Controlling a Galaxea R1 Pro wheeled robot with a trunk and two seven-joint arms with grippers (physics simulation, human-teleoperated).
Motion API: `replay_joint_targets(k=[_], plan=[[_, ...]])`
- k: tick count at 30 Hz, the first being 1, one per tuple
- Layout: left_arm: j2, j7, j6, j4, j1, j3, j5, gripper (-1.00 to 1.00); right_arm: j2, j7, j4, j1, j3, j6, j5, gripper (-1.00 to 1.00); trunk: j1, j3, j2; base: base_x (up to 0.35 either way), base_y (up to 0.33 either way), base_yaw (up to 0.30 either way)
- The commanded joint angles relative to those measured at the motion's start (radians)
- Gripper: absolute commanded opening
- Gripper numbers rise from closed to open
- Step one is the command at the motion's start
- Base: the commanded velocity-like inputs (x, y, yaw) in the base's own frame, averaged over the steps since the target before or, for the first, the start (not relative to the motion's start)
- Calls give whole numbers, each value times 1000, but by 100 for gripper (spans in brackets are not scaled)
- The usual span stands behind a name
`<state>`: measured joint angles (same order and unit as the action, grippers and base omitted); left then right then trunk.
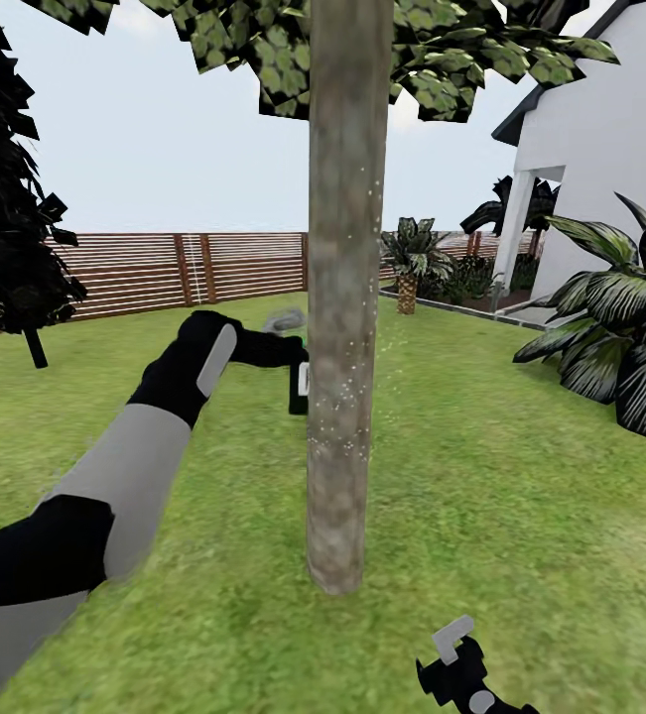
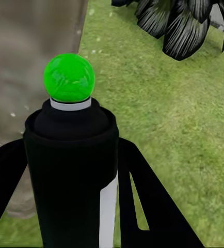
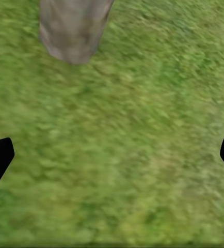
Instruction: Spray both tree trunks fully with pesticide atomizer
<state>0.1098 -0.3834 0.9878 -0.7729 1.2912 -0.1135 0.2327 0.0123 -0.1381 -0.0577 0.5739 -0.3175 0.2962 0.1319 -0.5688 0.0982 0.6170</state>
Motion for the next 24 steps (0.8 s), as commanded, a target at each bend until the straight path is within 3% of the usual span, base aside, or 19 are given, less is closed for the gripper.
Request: replay_joint_targets(k=[1,10,14,19,21,24], plan=[[1,0,1,46,35,0,2,-100,0,0,0,0,0,0,0,100,0,0,0,0,0,0],[2,0,2,118,177,0,4,-100,0,0,0,-2,0,0,0,100,0,0,0,0,0,0],[2,0,2,207,256,0,5,-100,0,0,0,-2,0,0,0,100,0,0,0,0,0,0],[2,0,2,257,346,0,5,-100,0,0,0,-2,0,-37,0,100,0,0,0,0,0,0],[2,1,2,319,424,1,5,-100,0,0,0,-2,0,-64,1,100,0,0,0,0,0,0],[2,1,2,353,482,1,5,-100,0,0,0,-2,0,-71,1,100,0,0,0,0,0,0]])
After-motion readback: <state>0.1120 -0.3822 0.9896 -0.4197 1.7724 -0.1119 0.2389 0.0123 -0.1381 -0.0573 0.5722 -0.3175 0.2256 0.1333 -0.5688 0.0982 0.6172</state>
